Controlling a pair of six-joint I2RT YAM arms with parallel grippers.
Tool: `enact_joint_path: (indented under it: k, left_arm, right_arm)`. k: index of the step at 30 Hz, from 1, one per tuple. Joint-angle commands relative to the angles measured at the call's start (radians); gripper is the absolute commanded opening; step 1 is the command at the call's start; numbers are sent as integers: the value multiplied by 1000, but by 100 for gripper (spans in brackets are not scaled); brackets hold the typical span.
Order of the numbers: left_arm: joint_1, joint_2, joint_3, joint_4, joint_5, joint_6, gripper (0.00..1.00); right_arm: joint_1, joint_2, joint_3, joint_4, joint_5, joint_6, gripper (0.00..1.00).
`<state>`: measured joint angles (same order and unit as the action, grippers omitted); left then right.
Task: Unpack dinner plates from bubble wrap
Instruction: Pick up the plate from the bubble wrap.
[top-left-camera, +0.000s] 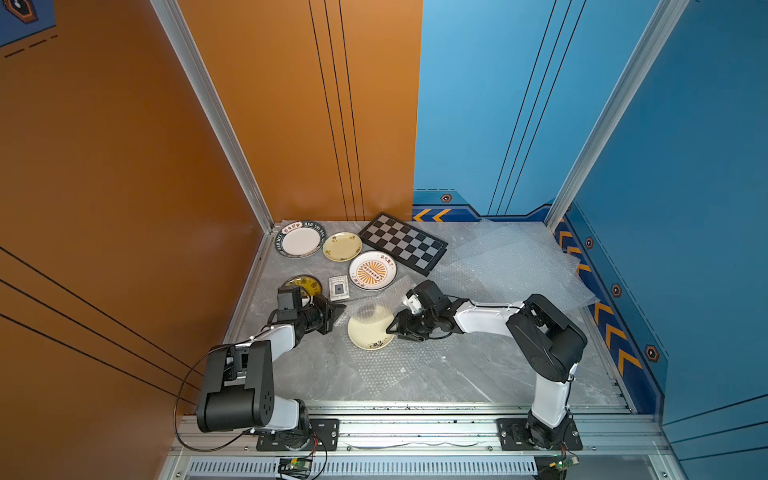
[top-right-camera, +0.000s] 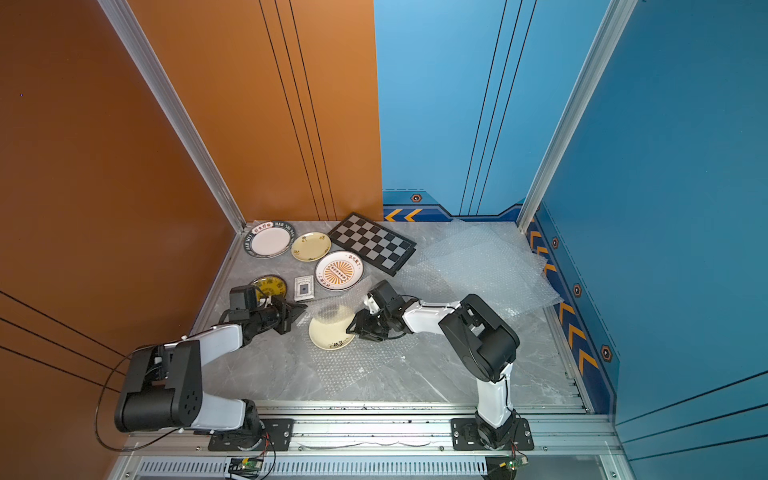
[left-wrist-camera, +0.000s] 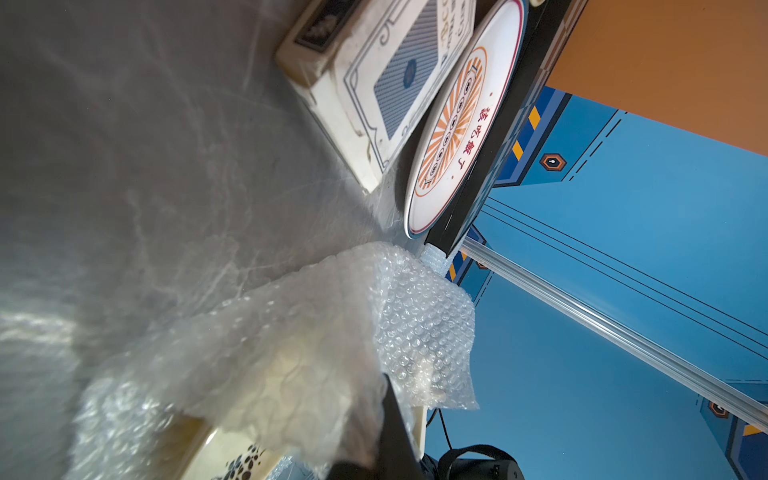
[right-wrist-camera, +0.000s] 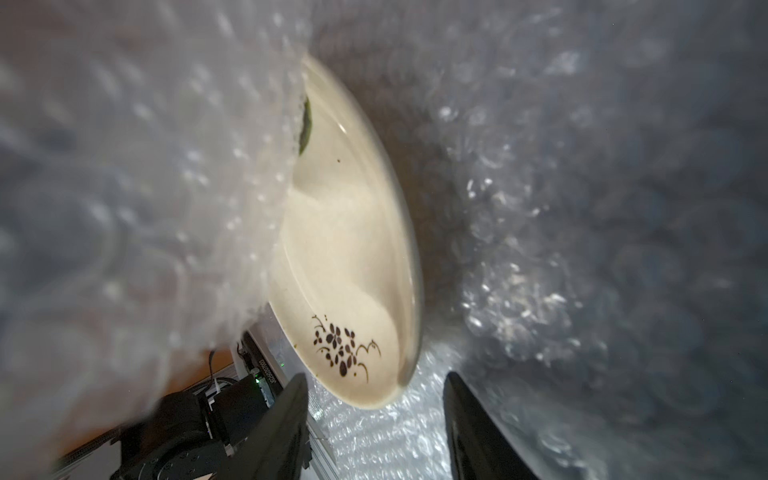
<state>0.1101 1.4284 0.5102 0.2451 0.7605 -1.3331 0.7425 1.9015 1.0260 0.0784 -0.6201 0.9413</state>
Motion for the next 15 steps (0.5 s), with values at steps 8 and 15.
enact_joint_path:
  k: [8, 15]
  left_arm:
    - [-12, -13, -7, 11, 12, -9, 0]
    - [-18, -11, -9, 12, 14, -11, 0]
  right_arm:
    - [9, 60, 8, 105, -5, 65, 45]
    - [10, 98, 14, 177, 16, 117, 24]
